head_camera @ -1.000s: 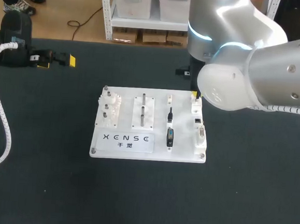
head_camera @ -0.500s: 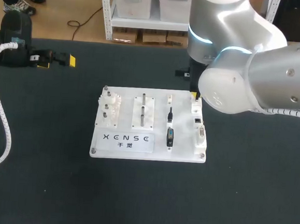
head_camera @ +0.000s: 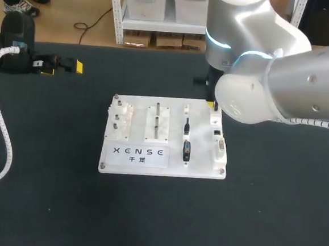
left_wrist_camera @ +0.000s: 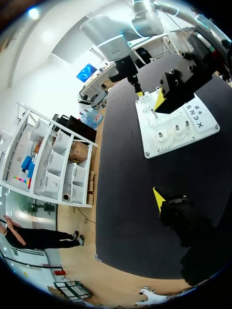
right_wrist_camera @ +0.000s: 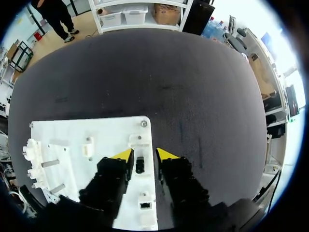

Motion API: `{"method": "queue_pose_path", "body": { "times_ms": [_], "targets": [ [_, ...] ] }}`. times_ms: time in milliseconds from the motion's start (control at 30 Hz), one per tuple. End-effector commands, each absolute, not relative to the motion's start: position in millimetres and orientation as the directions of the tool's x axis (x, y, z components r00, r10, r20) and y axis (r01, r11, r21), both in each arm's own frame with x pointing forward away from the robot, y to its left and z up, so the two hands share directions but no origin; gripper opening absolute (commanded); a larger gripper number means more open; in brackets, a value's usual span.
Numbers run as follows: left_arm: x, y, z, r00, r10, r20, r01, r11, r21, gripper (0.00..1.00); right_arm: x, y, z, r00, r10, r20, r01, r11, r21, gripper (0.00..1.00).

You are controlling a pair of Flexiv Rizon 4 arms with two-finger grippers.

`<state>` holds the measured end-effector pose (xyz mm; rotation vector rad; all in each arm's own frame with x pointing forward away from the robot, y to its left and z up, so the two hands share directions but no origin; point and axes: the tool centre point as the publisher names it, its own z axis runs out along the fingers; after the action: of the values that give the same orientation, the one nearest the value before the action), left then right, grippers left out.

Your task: Insert the USB connector, Ethernet cable, and multi-pin plug into their matching sockets one by one.

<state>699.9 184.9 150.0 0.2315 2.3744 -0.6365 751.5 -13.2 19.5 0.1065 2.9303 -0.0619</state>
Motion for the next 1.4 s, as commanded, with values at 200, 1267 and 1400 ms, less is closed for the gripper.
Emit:
{"method": "queue_pose_path", "body": {
  "times_ms": [200,1267,1400],
  "targets": [
    [700,185,150,-0.767,0.0,-0.642,0.321,0.866,-0.383,1.0,731,-1,65,-0.942,0.029,-0.335,0.038,0.999,-0.022,1.0],
    [700,185,150,-0.767,0.0,-0.642,0.321,0.866,-0.383,1.0,670,57,21,-0.996,-0.024,-0.09,-0.027,0.999,0.037,0.49],
    [700,185,150,-0.767,0.0,-0.642,0.321,0.866,-0.383,1.0,666,58,19,-0.996,-0.034,-0.088,-0.036,0.999,0.032,0.38]
  ]
}}
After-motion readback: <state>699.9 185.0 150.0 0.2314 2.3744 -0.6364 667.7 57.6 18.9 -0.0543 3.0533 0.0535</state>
